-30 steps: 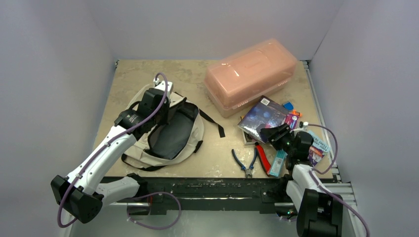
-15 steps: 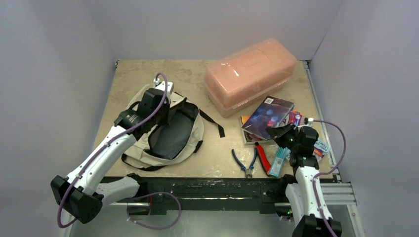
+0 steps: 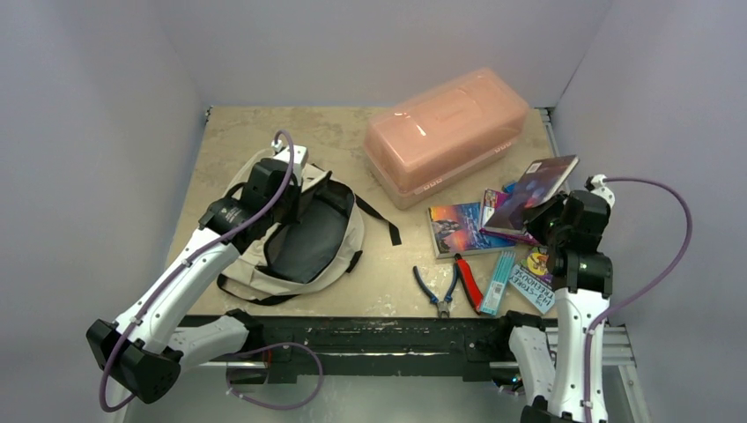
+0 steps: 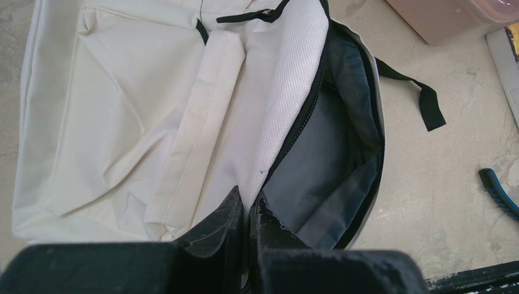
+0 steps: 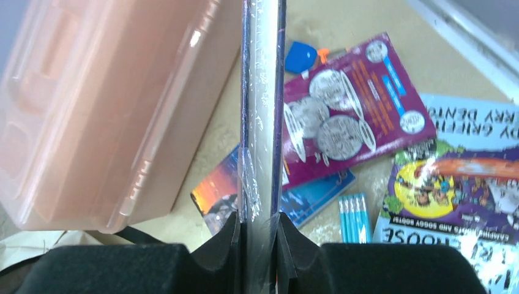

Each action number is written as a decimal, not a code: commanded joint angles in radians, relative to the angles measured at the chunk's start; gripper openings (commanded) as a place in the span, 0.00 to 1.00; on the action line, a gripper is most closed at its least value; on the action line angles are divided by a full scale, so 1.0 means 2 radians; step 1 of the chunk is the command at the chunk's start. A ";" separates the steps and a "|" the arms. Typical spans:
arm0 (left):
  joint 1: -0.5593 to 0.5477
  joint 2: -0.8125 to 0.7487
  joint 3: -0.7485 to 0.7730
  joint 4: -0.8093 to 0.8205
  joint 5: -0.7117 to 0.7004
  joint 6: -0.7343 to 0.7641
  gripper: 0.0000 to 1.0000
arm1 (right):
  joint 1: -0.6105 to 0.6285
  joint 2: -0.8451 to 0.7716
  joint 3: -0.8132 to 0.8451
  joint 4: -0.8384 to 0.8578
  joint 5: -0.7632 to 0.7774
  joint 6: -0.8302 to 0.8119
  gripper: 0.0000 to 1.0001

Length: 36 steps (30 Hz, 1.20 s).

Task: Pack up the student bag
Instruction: Pick up the book from the center of the board, then place the book in the student bag.

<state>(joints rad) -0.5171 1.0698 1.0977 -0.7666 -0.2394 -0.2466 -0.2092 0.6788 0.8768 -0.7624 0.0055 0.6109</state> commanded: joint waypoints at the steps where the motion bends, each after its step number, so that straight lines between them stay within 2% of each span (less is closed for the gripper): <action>1: 0.003 -0.016 0.003 0.033 -0.004 -0.004 0.00 | 0.000 0.007 0.064 0.084 -0.019 -0.054 0.00; 5: 0.003 -0.016 0.001 0.033 -0.017 -0.007 0.00 | 0.000 0.031 0.098 0.141 -0.072 -0.085 0.00; 9: 0.004 -0.016 0.000 0.033 -0.032 -0.011 0.00 | 0.009 0.074 0.173 0.180 -0.113 -0.101 0.00; 12: 0.005 -0.017 0.000 0.034 -0.043 -0.012 0.00 | 0.027 0.111 0.225 0.220 -0.173 -0.096 0.00; 17: 0.010 -0.019 -0.003 0.038 -0.059 -0.013 0.00 | 0.097 0.172 0.276 0.307 -0.259 -0.064 0.00; 21: 0.020 -0.023 -0.004 0.043 -0.073 -0.018 0.00 | 0.188 0.240 0.294 0.366 -0.340 -0.021 0.00; 27: 0.030 -0.041 0.003 0.047 -0.146 -0.041 0.00 | 0.260 0.337 0.275 0.369 -0.429 0.026 0.00; 31: 0.030 -0.041 0.025 0.038 -0.161 -0.061 0.00 | 0.303 0.354 0.264 0.289 -0.443 -0.028 0.00; 36: 0.030 -0.034 0.054 0.041 -0.183 -0.059 0.00 | 0.309 0.347 0.218 0.186 -0.438 -0.112 0.00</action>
<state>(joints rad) -0.4648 1.0107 1.1175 -0.7547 -0.5190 -0.3454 0.4091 1.4525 1.3182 -0.3168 -0.7895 0.5247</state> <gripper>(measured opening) 0.028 0.217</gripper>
